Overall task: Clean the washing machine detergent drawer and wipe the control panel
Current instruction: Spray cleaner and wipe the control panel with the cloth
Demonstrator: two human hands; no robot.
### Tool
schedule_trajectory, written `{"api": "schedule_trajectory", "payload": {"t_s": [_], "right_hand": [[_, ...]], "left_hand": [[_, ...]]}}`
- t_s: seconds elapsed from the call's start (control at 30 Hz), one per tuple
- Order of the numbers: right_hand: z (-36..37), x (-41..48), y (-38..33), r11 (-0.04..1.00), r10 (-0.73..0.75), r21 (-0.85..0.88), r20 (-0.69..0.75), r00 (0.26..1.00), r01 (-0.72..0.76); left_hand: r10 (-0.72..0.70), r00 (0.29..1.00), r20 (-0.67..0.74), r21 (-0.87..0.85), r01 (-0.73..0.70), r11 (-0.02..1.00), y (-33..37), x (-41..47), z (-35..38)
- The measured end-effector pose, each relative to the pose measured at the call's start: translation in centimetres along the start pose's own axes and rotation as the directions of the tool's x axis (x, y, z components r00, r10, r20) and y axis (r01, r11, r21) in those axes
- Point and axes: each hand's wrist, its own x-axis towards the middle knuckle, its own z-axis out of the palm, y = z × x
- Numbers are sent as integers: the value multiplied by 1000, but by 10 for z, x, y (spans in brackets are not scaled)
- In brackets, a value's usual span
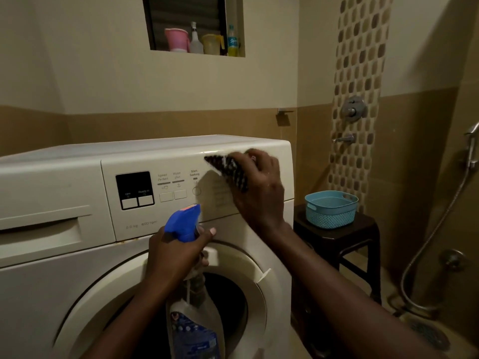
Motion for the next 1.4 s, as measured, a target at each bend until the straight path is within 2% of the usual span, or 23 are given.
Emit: {"api": "schedule_trajectory", "payload": {"t_s": [0.07, 0.17, 0.23, 0.4, 0.47, 0.57, 0.63, 0.77, 0.97, 1.07, 1.23, 1.3, 1.4], "right_hand": [[-5, 22, 4, 998, 61, 17, -12, 998, -60], [-6, 34, 16, 985, 171, 1, 147, 974, -173], [-2, 27, 18, 989, 142, 2, 199, 970, -145], [7, -19, 20, 1000, 16, 3, 190, 982, -17], [8, -26, 25, 999, 7, 33, 165, 986, -12], [4, -19, 22, 986, 139, 72, 134, 981, -149], [2, -14, 20, 974, 219, 35, 116, 969, -224], [-3, -13, 18, 953, 302, -22, 102, 948, -301], [-15, -24, 25, 910, 411, -10, 174, 895, -415], [-15, -41, 32, 916, 382, 44, 206, 901, -399], [-7, -35, 28, 885, 418, 189, 79, 905, -425], [-3, -26, 26, 923, 326, 182, 95, 940, -339], [-1, -11, 28, 984, 100, 128, 183, 978, -124]], "left_hand": [[18, 1000, 4, 29, -18, 999, -1, 1, -1], [23, 999, 28, 17, -23, 1000, -2, 2, -2], [21, 999, 25, 15, -22, 1000, -1, 2, -1], [-21, 1000, -6, -8, 21, 1000, -4, 3, -2], [-12, 1000, 3, -5, 12, 1000, -4, 3, -2], [9, 1000, 11, 31, -9, 999, -3, 2, -3], [17, 1000, 17, 48, -18, 999, -2, 1, -3], [26, 999, 19, 66, -27, 997, -1, 0, -5], [23, 999, 26, 58, -25, 998, -1, 0, -5], [25, 999, 33, 59, -27, 998, -1, 0, -4], [15, 1000, 20, 52, -16, 998, -3, 0, -6], [17, 1000, 7, 65, -17, 998, -3, -1, -7], [26, 1000, 6, 60, -27, 998, -3, -3, -6]]}}
